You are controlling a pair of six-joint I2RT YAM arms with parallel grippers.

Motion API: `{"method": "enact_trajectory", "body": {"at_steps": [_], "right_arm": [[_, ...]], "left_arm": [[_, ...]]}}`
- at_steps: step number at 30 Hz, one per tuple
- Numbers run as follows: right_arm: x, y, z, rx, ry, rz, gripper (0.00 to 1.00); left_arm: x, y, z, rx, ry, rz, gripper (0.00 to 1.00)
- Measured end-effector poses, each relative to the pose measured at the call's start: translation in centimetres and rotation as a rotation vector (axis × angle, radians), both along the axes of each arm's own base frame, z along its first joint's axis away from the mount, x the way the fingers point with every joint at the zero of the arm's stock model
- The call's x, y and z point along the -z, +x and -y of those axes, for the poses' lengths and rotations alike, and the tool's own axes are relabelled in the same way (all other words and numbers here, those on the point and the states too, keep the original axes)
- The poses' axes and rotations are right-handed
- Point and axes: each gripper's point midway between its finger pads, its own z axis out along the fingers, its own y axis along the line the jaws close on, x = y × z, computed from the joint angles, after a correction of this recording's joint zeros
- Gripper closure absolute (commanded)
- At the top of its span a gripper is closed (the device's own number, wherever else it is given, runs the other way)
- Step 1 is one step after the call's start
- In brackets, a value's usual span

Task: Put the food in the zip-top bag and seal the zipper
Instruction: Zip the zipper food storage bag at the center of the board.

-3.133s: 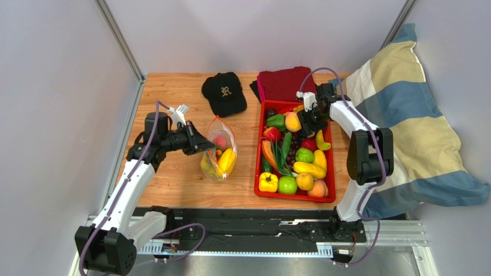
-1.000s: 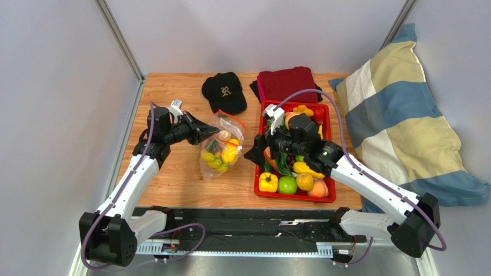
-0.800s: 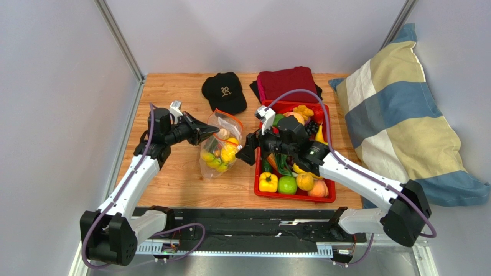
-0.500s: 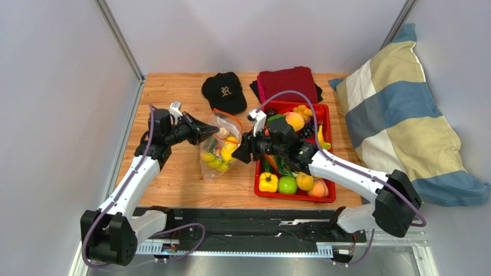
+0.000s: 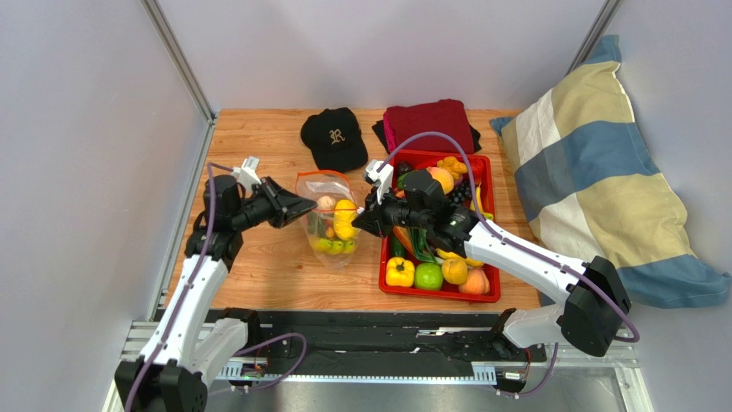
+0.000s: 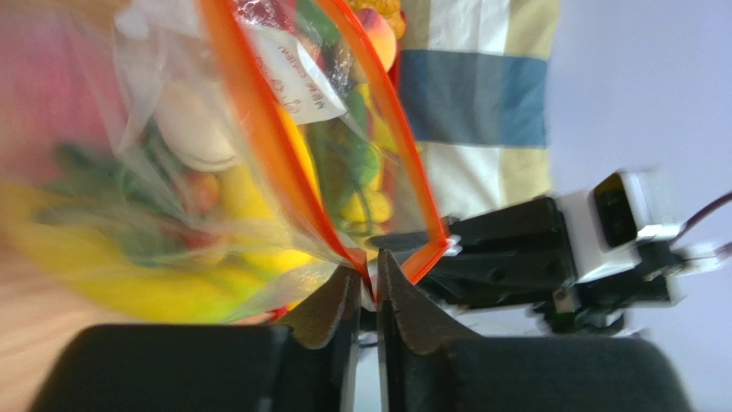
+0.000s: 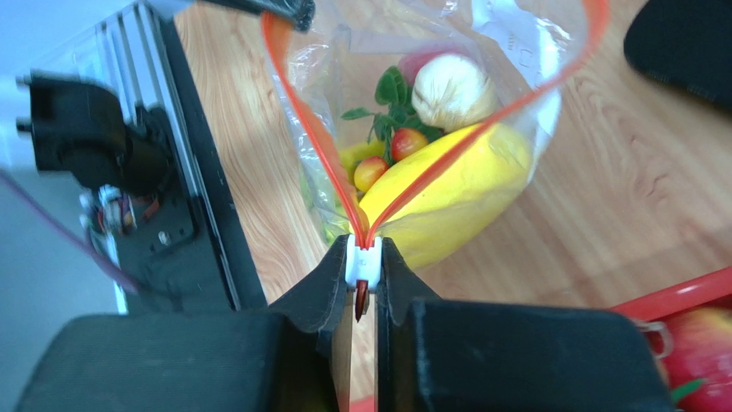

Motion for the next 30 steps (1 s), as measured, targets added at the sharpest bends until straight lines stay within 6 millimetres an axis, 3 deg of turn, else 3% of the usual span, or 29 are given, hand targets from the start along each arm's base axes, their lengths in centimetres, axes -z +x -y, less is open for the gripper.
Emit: {"method": "enact_trajectory", "body": {"at_steps": [2, 4, 5, 9, 12, 15, 20, 24, 30], "right_arm": [[-0.4, -0.4, 0.6, -0.073, -0.029, 0.072, 1.0], [-0.8, -1.1, 1.1, -0.153, -0.059, 0.138, 1.0], [-0.8, -1.5, 1.3, -0.196, -0.077, 0.169, 1.0], [-0.4, -3.0, 1.9, -0.342, -0.128, 0.247, 1.0], [0.2, -3.7, 2.2, -0.409, -0.15, 0.27, 1.0], [0.5, -4.2, 2.4, -0.445, -0.164, 0.283, 1.0], [0.4, -4.4, 2.6, -0.463, -0.171, 0.304, 1.0], [-0.2, -4.5, 2.8, -0.462, -0.164, 0.318, 1.0], [-0.5, -4.7, 2.9, -0.461, -0.159, 0.327, 1.0]], "left_arm": [[-0.5, -1.2, -1.0, 0.023, 0.076, 0.095, 0.55], [-1.9, -2.7, -1.7, 0.08, 0.165, 0.226, 0.26], [-2.7, -3.3, -1.8, 0.115, 0.209, 0.298, 0.21], [-7.1, -6.5, -1.3, 0.333, 0.377, 0.689, 0.32], [-8.6, -8.3, 0.0, 0.49, 0.44, 0.921, 0.4], [-8.2, -9.1, 2.3, 0.652, 0.449, 1.031, 0.41], [-5.8, -7.9, 5.8, 0.791, 0.454, 1.035, 0.37], [-4.6, -7.7, 7.5, 0.83, 0.472, 1.096, 0.37], [-4.7, -8.4, 9.5, 0.881, 0.471, 1.258, 0.4]]}}
